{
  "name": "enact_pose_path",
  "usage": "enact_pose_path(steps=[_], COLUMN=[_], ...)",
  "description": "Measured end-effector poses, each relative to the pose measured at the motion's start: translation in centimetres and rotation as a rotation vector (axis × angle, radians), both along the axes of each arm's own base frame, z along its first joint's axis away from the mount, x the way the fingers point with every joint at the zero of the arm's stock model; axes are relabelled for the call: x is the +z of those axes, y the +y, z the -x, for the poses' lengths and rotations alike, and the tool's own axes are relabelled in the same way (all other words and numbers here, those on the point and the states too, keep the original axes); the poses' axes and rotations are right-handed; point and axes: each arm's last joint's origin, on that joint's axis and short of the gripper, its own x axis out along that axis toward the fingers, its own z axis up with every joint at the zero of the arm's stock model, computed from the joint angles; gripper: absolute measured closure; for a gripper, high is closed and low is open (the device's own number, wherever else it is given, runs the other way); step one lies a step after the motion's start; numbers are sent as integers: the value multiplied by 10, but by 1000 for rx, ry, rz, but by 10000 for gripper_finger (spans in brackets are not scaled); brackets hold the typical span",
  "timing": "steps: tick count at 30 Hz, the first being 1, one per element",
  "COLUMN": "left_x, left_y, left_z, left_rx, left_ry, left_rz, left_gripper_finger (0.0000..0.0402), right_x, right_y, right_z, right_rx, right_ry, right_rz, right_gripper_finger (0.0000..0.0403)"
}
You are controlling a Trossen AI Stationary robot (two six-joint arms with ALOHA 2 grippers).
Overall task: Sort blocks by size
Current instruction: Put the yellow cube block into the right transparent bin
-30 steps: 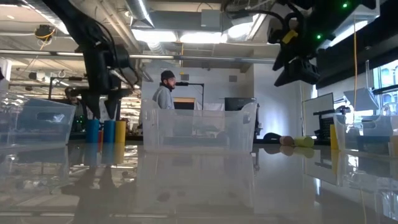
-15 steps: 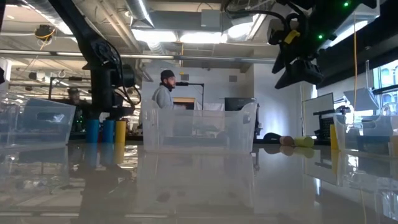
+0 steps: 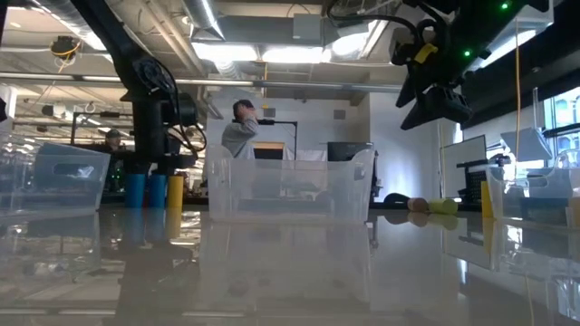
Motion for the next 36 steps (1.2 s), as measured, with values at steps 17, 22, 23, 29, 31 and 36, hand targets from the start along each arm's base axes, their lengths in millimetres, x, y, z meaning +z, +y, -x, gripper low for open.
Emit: enact_pose_path(steps=[17,22,23,29,31,36], left_x=[76,106,111,135,139,146], left_y=[-44,-73,-79,-110,-118,-137], left_z=[-7,-18,-21,-39,-45,-62], left_rx=[-187,-324,-354,-548,-597,-699], left_ry=[-240,-389,-423,-628,-678,-770], left_rz=[-176,-276,-297,-362,-376,-400], left_gripper_finger=[264,261,261,260,260,260], right_x=[0,0,0,0,0,-2], right_y=[1,1,1,1,2,3], right_z=[-1,-1,-2,-3,-3,-3], right_rx=[11,14,15,24,31,61], right_ry=[-6,-8,-11,-20,-17,-12], right_rz=[-26,-32,-34,-53,-66,-139], right_gripper_finger=[118,118,118,118,118,118])
